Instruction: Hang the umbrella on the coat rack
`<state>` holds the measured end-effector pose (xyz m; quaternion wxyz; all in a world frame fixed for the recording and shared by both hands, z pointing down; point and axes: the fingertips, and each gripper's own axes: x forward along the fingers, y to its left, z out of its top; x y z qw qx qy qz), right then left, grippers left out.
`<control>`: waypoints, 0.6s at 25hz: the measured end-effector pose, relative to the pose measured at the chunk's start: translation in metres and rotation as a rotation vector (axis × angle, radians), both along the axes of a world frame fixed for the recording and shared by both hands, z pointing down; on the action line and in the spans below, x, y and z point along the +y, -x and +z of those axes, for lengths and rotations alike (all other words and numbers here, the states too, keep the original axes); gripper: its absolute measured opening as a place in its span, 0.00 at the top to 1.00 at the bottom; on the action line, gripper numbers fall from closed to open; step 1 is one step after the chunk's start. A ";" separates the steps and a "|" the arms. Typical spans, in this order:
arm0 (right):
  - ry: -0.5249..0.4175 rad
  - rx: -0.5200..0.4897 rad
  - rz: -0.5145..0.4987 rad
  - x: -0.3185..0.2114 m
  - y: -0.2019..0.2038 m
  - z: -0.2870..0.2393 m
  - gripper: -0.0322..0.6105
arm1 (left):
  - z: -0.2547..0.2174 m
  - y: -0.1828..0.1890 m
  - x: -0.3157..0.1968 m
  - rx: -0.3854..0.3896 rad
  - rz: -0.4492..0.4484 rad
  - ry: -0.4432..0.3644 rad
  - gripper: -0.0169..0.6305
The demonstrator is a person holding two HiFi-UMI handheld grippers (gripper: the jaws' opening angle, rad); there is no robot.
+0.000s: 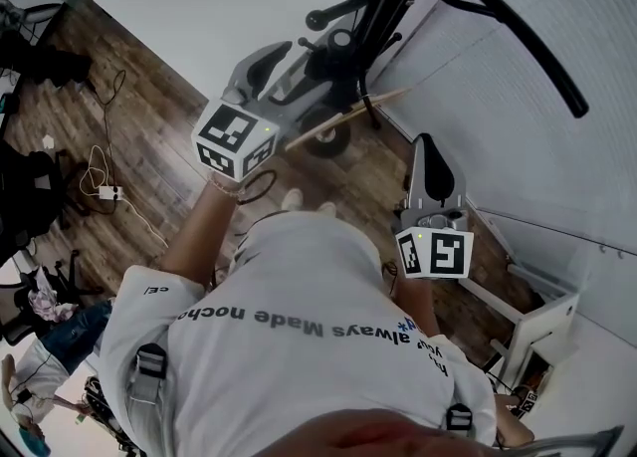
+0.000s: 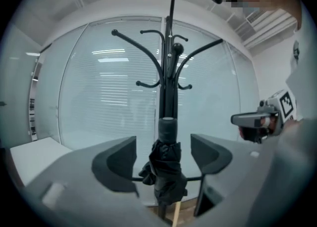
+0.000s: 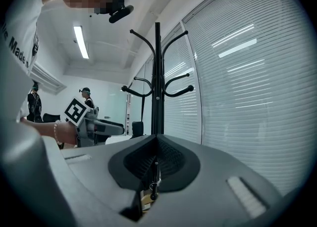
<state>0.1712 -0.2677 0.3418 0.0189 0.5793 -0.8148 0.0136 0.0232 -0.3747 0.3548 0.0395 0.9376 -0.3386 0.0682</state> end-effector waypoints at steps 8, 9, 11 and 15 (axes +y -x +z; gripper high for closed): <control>-0.010 0.015 -0.013 0.003 0.005 -0.013 0.95 | -0.026 0.040 0.037 0.064 -0.069 -0.064 0.67; -0.011 0.018 -0.014 0.004 0.006 -0.015 0.95 | -0.029 0.045 0.042 0.071 -0.081 -0.072 0.71; -0.012 0.024 -0.017 0.006 0.008 -0.019 0.95 | -0.034 0.054 0.050 0.084 -0.104 -0.087 0.77; -0.009 0.032 -0.026 0.008 0.011 -0.020 0.95 | -0.038 0.064 0.060 0.118 -0.153 -0.100 0.88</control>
